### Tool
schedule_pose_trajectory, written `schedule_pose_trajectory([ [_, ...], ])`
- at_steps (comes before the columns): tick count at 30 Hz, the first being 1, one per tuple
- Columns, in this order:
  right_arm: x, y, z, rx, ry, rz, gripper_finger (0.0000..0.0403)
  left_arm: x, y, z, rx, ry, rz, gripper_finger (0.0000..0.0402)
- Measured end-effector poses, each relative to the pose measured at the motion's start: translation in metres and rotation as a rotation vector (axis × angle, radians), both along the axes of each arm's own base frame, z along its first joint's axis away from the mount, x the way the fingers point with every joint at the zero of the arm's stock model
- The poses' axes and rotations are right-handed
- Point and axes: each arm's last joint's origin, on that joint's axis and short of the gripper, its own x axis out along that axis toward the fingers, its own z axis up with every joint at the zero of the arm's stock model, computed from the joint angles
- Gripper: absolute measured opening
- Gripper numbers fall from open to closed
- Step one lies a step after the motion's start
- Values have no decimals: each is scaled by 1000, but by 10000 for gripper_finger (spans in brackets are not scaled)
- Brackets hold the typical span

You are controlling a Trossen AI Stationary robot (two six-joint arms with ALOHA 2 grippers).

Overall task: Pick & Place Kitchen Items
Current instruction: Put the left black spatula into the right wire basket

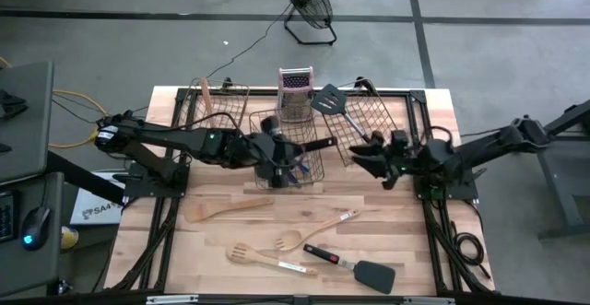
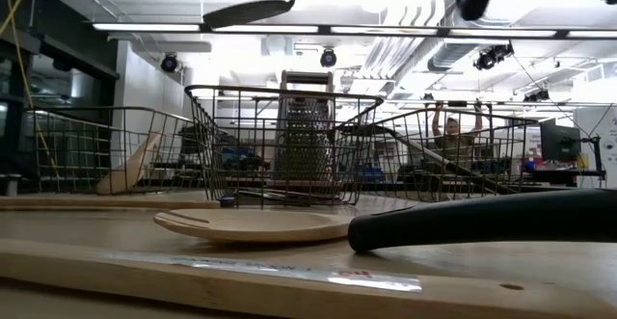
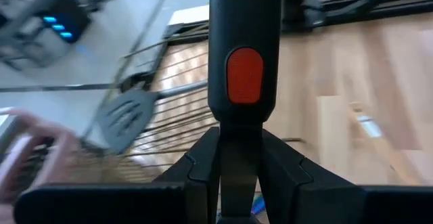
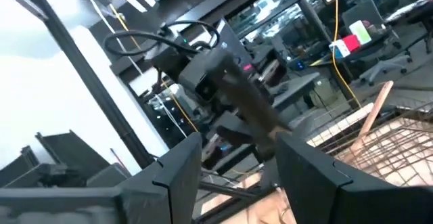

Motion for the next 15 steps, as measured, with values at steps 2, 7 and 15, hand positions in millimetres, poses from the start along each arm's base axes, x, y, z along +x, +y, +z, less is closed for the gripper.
schedule_pose_trajectory([
  [2,12,2,1,-1,6,-6,180,0,2,0,34,0,44,69],
  [7,35,6,7,-5,-32,-30,180,-2,5,1,80,-8,143,69],
  [15,64,6,3,-6,22,-281,180,-2,6,1,104,-9,185,69],
])
